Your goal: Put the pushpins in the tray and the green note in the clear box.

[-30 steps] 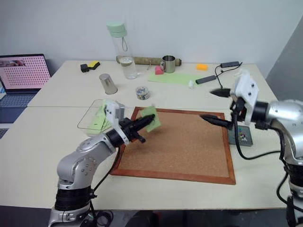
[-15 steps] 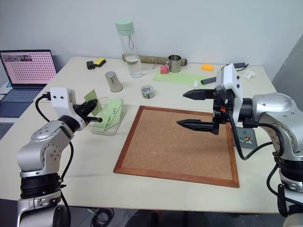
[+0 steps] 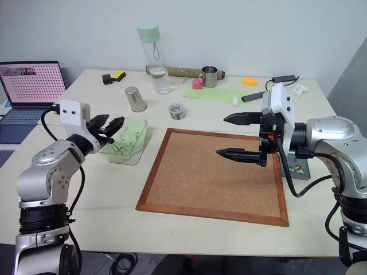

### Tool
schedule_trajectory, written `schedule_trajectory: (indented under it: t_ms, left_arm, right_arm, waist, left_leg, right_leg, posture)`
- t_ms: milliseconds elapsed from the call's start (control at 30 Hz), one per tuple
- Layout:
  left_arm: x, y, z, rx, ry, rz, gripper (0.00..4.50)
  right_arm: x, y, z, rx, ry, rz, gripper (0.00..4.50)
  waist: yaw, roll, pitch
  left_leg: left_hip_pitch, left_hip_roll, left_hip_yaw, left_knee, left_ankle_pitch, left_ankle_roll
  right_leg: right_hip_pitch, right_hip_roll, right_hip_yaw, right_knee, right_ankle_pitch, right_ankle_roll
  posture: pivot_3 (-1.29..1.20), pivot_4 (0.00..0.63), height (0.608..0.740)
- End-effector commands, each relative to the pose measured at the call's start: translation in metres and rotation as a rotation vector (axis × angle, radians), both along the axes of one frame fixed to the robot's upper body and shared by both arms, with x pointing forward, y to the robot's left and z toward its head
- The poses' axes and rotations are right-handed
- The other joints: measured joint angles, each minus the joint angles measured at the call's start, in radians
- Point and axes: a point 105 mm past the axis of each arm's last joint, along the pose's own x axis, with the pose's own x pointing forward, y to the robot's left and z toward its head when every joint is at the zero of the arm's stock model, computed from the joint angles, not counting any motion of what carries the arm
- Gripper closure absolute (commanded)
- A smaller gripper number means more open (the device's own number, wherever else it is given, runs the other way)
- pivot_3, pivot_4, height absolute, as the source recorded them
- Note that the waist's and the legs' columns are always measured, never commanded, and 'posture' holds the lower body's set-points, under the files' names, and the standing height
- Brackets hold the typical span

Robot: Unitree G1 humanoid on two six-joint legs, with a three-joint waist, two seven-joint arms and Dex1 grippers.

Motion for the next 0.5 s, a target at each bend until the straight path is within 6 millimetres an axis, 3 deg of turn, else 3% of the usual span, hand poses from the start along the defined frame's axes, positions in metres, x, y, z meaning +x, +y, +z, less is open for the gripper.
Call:
schedule_trajectory:
  t_ms: [33, 200, 367, 433, 500]
  left_arm:
    - [-0.013, -0.001, 0.022, 0.074, -0.055, -0.06, 0.99]
    - [-0.044, 0.025, 0.016, 0.335, 0.051, -0.173, 0.83]
    - [-0.073, 0.071, 0.009, 0.527, 0.188, -0.189, 0.83]
    - [-0.09, 0.098, 0.0, 0.59, 0.293, -0.187, 0.83]
    - [-0.102, 0.112, -0.005, 0.599, 0.351, -0.196, 0.83]
  right_arm:
    - [0.0, -0.007, 0.008, -0.002, -0.071, -0.042, 0.0]
    - [0.007, -0.038, -0.012, -0.066, -0.073, -0.191, 0.0]
    - [0.006, -0.081, -0.044, -0.221, -0.056, -0.316, 0.0]
    - [0.002, -0.111, -0.056, -0.288, 0.011, -0.391, 0.0]
    - [-0.002, -0.131, -0.061, -0.32, 0.055, -0.444, 0.0]
  waist:
    - [0.0, 0.0, 0.0]
    - [-0.004, -0.001, 0.001]
    - [-0.003, 0.004, 0.004]
    - [-0.002, 0.004, 0.004]
    - [-0.002, 0.005, 0.004]
  left_leg:
    - [0.0, 0.0, 0.0, 0.0, 0.0, 0.0]
    - [0.0, 0.0, 0.0, -0.002, 0.0, 0.0]
    - [0.0, 0.0, 0.001, -0.003, 0.0, 0.0]
    - [0.0, 0.001, 0.001, -0.003, -0.001, 0.001]
    - [0.0, 0.001, 0.001, -0.003, -0.001, 0.001]
  right_leg:
    - [0.0, 0.0, 0.0, 0.0, 0.0, 0.0]
    - [0.0, 0.0, 0.0, -0.001, 0.0, 0.0]
    - [0.0, -0.001, 0.0, -0.002, -0.001, -0.002]
    - [0.0, -0.001, -0.001, -0.002, -0.001, -0.002]
    - [0.0, -0.001, -0.001, -0.002, -0.001, -0.002]
  posture:
    - [0.0, 0.15, 0.74]
    - [0.0, 0.15, 0.74]
    - [0.0, 0.15, 0.74]
    - [0.0, 0.15, 0.74]
    - [0.0, 0.15, 0.74]
